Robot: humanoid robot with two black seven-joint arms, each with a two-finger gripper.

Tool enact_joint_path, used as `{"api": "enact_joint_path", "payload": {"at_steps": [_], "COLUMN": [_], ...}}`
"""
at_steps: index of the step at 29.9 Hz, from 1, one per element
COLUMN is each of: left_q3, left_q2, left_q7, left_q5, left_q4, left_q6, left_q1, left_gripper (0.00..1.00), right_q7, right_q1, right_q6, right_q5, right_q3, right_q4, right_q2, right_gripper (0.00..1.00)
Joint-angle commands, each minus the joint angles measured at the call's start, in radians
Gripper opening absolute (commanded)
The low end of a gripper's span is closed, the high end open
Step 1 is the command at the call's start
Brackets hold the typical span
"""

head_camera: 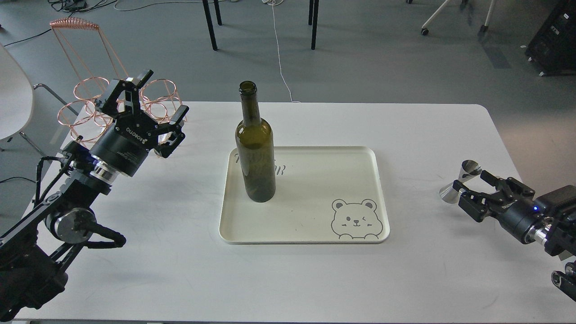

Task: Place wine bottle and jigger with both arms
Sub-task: 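Carry the jigger off the tray and set it on the table, then reach the left gripper toward the wine bottle neck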

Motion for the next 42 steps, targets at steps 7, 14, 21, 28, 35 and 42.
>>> {"api": "enact_joint_path", "payload": {"at_steps": [7, 14, 21, 28, 35, 42], "left_q3": [0.005, 0.005, -0.029, -0.038, -0.015, 0.142], "left_q2": [0.045, 0.173, 0.278, 0.345, 0.355, 0.247], "left_q7": [-0.064, -0.064, -0.064, -0.064, -0.064, -0.064], "left_q5": [0.132, 0.363, 0.78, 1.236, 1.491, 1.624], "left_q4": [0.0, -0.188, -0.376, -0.462, -0.457, -0.382], "left_q6": [0.0, 0.0, 0.0, 0.145, 0.161, 0.185], "left_q1": [0.0, 0.015, 0.021, -0.04, -0.215, -0.363], "left_gripper": [0.99, 0.99, 0.99, 1.0, 0.99, 0.99], "right_q7": [0.0, 0.0, 0.0, 0.0, 0.0, 0.0], "right_q1": [-0.108, -0.108, -0.059, 0.01, 0.021, 0.021], "right_q6": [0.0, 0.001, 0.345, 0.65, 0.645, 0.645], "right_q5": [0.223, 0.853, 1.353, 1.838, 1.848, 1.848], "right_q3": [-0.111, -0.103, 0.046, 0.145, 0.152, 0.152], "right_q4": [0.316, 0.653, 0.727, 0.695, 0.671, 0.665], "right_q2": [-0.315, -0.433, -0.426, -0.413, -0.366, -0.364], "right_gripper": [0.97, 0.98, 0.98, 0.99, 0.99, 0.99]}}
